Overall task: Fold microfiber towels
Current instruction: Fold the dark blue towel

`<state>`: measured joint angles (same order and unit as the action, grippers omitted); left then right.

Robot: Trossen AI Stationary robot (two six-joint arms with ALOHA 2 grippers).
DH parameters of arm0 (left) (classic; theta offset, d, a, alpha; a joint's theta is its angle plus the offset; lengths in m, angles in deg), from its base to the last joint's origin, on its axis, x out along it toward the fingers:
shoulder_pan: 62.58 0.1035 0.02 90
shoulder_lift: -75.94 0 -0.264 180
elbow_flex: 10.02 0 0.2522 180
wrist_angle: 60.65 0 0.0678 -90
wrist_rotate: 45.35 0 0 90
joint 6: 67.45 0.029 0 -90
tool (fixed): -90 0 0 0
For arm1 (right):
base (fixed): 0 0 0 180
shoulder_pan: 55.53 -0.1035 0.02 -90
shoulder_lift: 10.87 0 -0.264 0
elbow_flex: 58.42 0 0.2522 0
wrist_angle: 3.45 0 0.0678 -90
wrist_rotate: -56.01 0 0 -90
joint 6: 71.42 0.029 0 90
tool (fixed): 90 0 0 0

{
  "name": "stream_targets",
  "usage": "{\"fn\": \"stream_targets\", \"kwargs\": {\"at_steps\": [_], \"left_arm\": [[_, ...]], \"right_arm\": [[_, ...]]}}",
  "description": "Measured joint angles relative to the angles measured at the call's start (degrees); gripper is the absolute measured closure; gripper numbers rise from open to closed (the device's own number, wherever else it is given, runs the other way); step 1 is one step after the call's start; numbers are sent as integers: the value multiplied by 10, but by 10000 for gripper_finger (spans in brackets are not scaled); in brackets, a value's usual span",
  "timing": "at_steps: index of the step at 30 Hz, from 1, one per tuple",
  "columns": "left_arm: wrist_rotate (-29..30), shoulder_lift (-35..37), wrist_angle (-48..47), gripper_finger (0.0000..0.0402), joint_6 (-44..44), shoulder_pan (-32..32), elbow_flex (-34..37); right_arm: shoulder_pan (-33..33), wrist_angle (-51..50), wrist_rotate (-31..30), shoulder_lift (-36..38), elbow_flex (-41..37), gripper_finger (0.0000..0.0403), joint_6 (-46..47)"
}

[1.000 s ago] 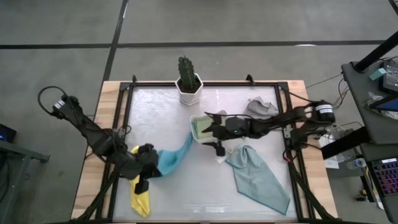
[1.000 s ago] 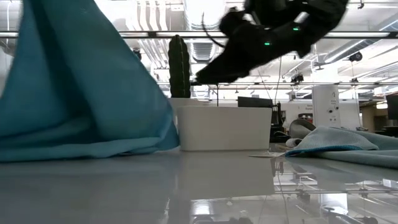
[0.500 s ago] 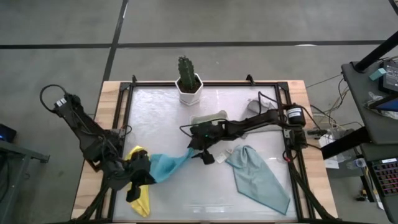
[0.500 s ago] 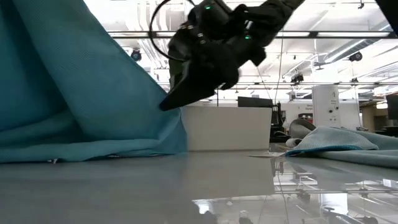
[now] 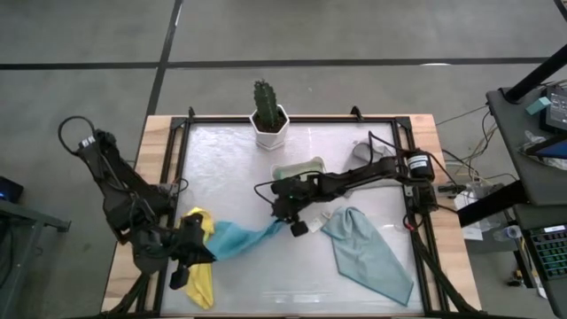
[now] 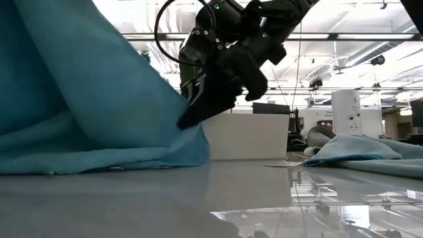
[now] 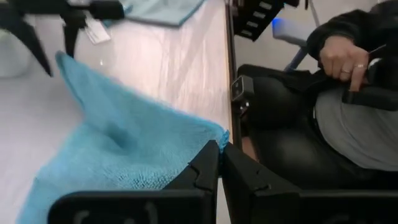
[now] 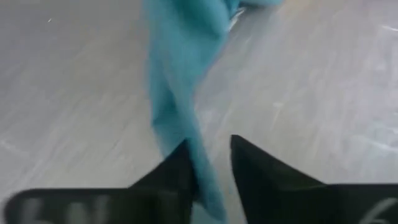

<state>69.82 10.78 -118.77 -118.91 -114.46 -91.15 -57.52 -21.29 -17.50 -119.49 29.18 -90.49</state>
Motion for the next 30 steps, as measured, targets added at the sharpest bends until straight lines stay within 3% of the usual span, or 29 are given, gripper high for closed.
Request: {"fn": "stream_targets", "kwargs": {"at_steps": [4,10,19,24,27,30], "left_arm": [[53,11,2,401,31,-4,-2],[110,29,3,401,74,-2,-3],[282,88,0,401,115,-1,-3],[273,128,-3,401,184,6,0],[224,151,-2,401,258,6,1],[192,168,2,401,313,5,2]], "right_arm": [[-20,-21,0,4,0,386,-9],[-33,-108,0,59,-1,394,0],[-33,-247,-63,223,0,394,13],[-34,-313,-81,281,18,394,28],[-34,-363,-136,298,48,394,41],[-33,-414,-151,303,80,394,41]]}}
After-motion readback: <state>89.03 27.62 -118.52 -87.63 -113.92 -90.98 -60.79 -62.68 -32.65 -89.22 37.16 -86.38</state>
